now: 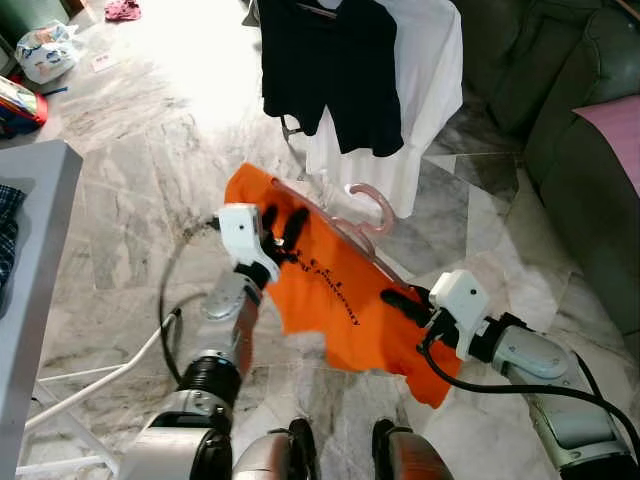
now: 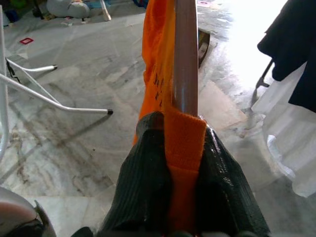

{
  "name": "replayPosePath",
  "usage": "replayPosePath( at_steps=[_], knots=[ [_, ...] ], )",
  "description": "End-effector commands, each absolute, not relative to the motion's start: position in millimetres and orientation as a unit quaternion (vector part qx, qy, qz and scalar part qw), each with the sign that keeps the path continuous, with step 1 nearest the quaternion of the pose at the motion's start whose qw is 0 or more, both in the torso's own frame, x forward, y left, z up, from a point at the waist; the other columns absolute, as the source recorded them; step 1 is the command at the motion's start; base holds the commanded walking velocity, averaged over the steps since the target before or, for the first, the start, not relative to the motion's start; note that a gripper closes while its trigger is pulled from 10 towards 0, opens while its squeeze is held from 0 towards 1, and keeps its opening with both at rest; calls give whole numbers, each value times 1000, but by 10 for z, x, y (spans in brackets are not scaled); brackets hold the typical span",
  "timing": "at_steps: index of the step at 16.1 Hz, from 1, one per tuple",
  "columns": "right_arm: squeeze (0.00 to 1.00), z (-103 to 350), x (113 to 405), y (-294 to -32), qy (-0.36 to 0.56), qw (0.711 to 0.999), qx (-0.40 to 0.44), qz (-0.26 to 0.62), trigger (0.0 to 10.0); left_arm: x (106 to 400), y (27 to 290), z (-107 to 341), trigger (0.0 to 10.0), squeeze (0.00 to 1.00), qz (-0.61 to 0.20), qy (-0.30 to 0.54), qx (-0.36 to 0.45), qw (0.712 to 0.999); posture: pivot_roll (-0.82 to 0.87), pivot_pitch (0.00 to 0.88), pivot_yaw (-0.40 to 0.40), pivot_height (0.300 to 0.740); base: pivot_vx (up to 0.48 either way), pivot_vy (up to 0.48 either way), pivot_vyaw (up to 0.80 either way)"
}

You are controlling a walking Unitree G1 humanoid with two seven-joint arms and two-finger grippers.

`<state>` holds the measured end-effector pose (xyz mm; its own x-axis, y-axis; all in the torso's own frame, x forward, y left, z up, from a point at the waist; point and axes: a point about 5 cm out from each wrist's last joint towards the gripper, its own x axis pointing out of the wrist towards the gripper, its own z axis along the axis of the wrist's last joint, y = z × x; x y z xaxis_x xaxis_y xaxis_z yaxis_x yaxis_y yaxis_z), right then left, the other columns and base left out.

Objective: Hang hanger

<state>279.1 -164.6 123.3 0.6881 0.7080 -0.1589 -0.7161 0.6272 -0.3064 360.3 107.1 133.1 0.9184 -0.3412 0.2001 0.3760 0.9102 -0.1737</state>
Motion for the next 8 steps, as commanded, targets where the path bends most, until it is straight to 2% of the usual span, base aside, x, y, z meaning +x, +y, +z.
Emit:
replayPosePath(
  at_steps=[1,2,5,7,8],
  knots=[
    [0,1318,2801,-1630,-16,903,-181,390,10000,3565,1123,1281,10000,0,-176,-82,-79,978,-127,257,84,740,0,0,0],
    [0,1318,2809,-1632,-17,904,-181,388,10000,3537,1148,1269,10000,0,-179,-90,-51,978,-122,259,86,740,0,0,0],
    [0,1306,2804,-1604,-15,902,-178,393,10000,3486,1106,1220,10000,0,-195,-93,-47,975,-117,261,85,740,0,0,0],
    [0,1310,2809,-1587,-16,901,-176,396,10000,3485,1019,1214,10000,0,-205,-87,-74,972,-120,263,86,740,0,0,0],
    [0,1311,2807,-1572,-16,899,-175,400,10000,3508,980,1228,10000,0,-202,-81,-118,969,-123,263,86,740,0,0,0]
  ],
)
